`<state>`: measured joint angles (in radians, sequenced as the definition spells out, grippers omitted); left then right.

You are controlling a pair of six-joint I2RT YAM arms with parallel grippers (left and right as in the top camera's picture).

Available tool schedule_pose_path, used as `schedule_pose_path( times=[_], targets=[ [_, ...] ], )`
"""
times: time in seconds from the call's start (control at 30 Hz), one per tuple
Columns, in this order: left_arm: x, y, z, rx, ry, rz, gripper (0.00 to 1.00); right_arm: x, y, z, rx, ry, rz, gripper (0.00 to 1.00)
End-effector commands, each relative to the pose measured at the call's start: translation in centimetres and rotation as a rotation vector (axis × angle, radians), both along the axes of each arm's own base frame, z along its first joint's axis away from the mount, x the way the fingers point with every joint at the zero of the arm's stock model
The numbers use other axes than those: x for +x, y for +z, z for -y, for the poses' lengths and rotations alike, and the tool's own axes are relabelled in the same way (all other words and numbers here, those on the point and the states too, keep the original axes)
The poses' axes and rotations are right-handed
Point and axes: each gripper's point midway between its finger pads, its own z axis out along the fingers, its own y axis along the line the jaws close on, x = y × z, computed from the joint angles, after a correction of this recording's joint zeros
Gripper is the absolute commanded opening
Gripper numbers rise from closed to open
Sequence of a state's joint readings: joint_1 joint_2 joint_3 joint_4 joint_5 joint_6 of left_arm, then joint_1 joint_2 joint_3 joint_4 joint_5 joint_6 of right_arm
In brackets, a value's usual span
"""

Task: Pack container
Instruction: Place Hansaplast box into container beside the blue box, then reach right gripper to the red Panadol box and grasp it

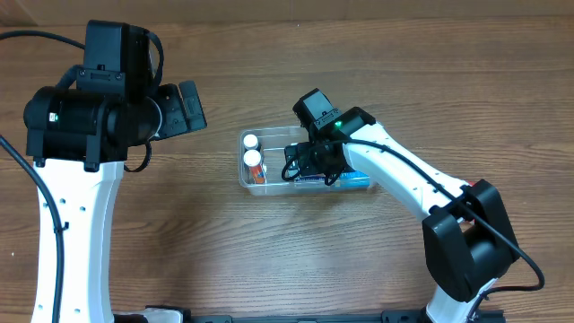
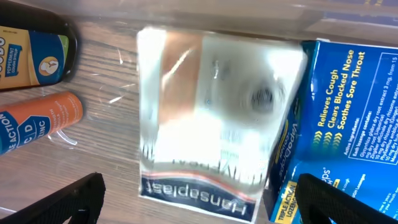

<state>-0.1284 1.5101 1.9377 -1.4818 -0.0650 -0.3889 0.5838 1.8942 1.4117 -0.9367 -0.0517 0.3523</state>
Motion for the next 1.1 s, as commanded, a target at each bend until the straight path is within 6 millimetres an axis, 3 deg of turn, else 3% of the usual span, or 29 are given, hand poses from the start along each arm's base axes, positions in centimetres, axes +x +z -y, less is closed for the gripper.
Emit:
schedule_pose_path(
  times=[0.0, 0.07, 0.1, 0.23, 0.33, 0.43, 0.53, 0.6, 0.7, 0.8, 0.93, 1.07],
  targets=[
    [0.2, 0.0, -0.4, 0.022, -0.006, 0.001, 1.00, 0.2, 0.8, 0.1, -0.002, -0.012, 0.010, 1.00],
    [0.2, 0.0, -0.4, 0.022, -0.005, 0.001, 1.00, 0.8, 2.4, 0.7, -0.027, -0.024, 0.046, 1.00],
    [0.2, 0.0, -0.4, 0.022, -0.005, 0.001, 1.00, 1.6, 4.2, 1.4, -0.048, -0.053, 0.092, 1.00],
    [0.1, 0.0, -0.4, 0.022, -0.005, -0.001, 1.00, 4.9, 13.5, 6.2, -0.032, -0.262, 0.290, 1.00],
    [0.1, 0.0, -0.4, 0.022, -0.006, -0.002, 1.00, 6.0, 18.9, 13.6, 0.033, -0.519, 0.389, 1.00],
    [0.1, 0.0, -0.4, 0.023, -0.005, -0.002, 1.00, 4.3, 20.3, 20.2, 0.048, -0.657, 0.355, 1.00],
    [0.2, 0.0, -0.5, 0.028, -0.002, 0.000, 1.00, 1.1, 20.0, 25.4, 0.043, -0.732, 0.268, 1.00],
    [0.3, 0.1, -0.5, 0.028, -0.002, 0.005, 1.00, -1.3, 19.5, 27.7, 0.054, -0.776, 0.213, 1.00],
    [0.3, 0.1, -0.5, 0.027, -0.002, 0.007, 1.00, -4.9, 18.1, 29.8, 0.045, -0.861, 0.165, 1.00],
    [0.2, 0.1, -0.5, 0.027, -0.002, 0.004, 1.00, -7.8, 15.7, 30.5, 0.038, -0.922, 0.142, 1.00],
    [0.3, 0.1, -0.5, 0.027, -0.002, 0.005, 1.00, -9.5, 10.5, 31.6, 0.006, -0.972, 0.097, 1.00],
    [0.3, 0.1, -0.5, 0.027, -0.002, 0.009, 1.00, -8.9, 5.3, 33.1, -0.062, -0.875, 0.036, 1.00]
  ],
)
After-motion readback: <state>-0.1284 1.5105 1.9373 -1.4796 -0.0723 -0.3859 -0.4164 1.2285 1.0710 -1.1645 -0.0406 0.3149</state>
